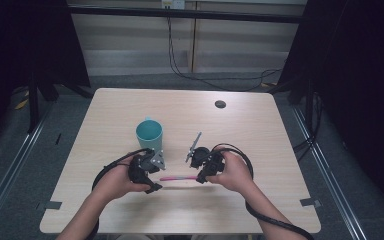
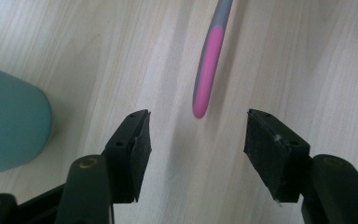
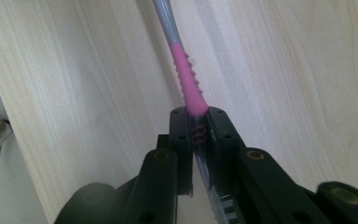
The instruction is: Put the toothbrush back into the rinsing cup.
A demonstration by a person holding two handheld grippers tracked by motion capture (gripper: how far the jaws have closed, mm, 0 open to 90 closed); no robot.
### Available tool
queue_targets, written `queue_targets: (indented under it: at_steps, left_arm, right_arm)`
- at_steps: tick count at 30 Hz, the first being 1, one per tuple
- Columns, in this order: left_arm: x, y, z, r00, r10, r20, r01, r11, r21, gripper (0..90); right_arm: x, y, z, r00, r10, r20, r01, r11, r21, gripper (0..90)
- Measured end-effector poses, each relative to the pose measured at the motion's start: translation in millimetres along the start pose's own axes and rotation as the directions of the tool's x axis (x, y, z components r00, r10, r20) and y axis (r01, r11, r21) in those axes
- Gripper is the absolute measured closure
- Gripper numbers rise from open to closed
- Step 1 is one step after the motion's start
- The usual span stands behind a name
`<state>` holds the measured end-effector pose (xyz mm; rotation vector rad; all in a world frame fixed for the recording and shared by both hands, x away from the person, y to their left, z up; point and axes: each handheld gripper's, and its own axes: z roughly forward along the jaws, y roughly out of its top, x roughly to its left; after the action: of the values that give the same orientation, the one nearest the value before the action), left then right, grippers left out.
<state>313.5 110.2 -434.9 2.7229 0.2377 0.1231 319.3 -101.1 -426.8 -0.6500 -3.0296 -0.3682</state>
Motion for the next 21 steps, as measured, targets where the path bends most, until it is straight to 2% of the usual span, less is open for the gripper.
queue_targets:
  at_steps: [2,7,13,19,21]
  left_arm:
    - [-1.1,3.6,1.1,0.9998,0.022,0.001,-0.022,0.9997,0.011,43.5]
    - [-1.6,7.5,3.9,0.9998,0.020,-0.007,-0.020,0.9997,0.010,46.9]
    - [-4.7,16.1,7.4,0.9986,0.053,0.001,-0.053,0.9983,0.024,51.6]
    - [-7.8,23.4,8.4,0.9975,0.071,0.000,-0.071,0.9966,0.042,62.1]
    - [-7.2,23.7,8.1,0.9973,0.073,-0.003,-0.073,0.9963,0.045,66.0]
  right_arm:
    - [-0.4,0.4,-0.1,1.0000,-0.004,0.001,0.004,1.000,-0.004,82.0]
    - [0.1,0.5,-2.3,1.0000,0.003,-0.005,-0.003,1.000,-0.010,82.0]
    - [1.7,2.8,-8.0,1.0000,-0.002,-0.003,0.002,1.000,-0.026,82.0]
    - [2.8,5.6,-7.4,0.9997,-0.025,-0.004,0.024,0.999,-0.022,82.0]
    - [3.2,5.6,-6.8,0.9999,-0.013,-0.005,0.013,1.000,-0.023,82.0]
